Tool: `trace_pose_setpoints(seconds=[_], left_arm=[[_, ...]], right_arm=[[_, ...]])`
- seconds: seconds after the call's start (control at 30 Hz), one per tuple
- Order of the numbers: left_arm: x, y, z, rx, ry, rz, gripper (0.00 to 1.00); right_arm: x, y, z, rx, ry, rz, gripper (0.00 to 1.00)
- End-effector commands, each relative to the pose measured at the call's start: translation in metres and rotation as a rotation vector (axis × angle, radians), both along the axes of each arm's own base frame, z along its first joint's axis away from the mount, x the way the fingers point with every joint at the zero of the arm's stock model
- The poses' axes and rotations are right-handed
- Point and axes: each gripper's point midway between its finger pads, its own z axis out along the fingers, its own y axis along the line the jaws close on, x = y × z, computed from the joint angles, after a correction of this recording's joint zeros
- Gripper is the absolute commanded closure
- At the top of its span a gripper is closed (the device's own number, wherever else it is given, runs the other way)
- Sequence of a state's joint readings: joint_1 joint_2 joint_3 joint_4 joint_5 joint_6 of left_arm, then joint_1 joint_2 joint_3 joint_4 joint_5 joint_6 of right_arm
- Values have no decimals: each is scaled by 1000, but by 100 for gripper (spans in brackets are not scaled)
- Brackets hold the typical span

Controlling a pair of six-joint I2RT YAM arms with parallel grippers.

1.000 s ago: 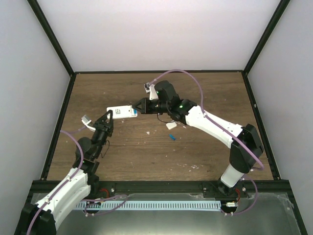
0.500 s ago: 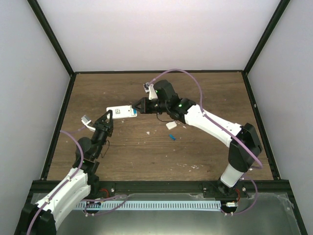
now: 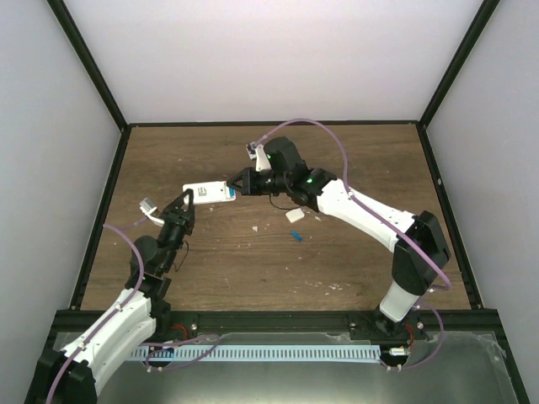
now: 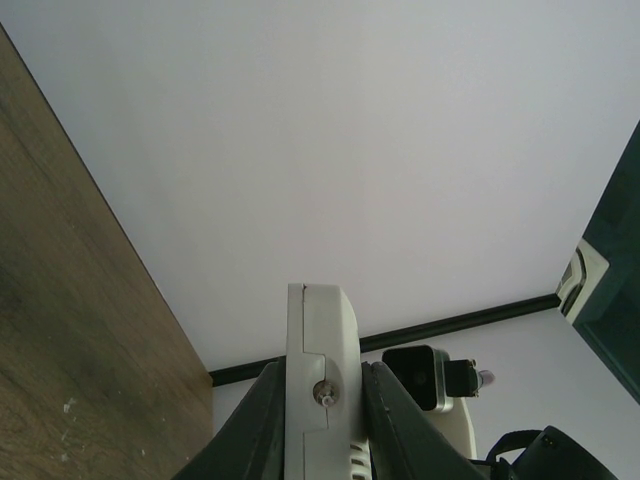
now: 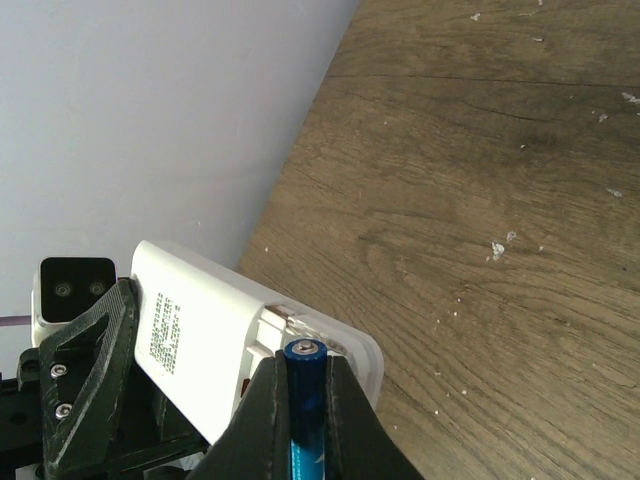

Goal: Load the batteries into the remote control

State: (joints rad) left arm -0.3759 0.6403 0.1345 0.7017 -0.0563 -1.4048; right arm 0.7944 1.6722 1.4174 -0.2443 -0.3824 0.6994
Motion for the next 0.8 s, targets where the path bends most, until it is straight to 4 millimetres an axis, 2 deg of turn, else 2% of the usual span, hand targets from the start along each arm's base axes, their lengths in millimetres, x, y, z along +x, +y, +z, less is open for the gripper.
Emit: trace_pose_setpoints(seconds=[0.0, 0.5, 0.77], left_arm=[[-4, 5, 19, -27, -78, 19, 100], [-5, 5, 17, -31, -75, 20, 100], [-5, 5, 18, -32, -77, 19, 100]], right_arm=[[4, 1, 17, 7, -28, -9, 99], [7, 5, 28, 25, -56, -1, 99], [8, 9, 18, 20, -36, 6, 99]])
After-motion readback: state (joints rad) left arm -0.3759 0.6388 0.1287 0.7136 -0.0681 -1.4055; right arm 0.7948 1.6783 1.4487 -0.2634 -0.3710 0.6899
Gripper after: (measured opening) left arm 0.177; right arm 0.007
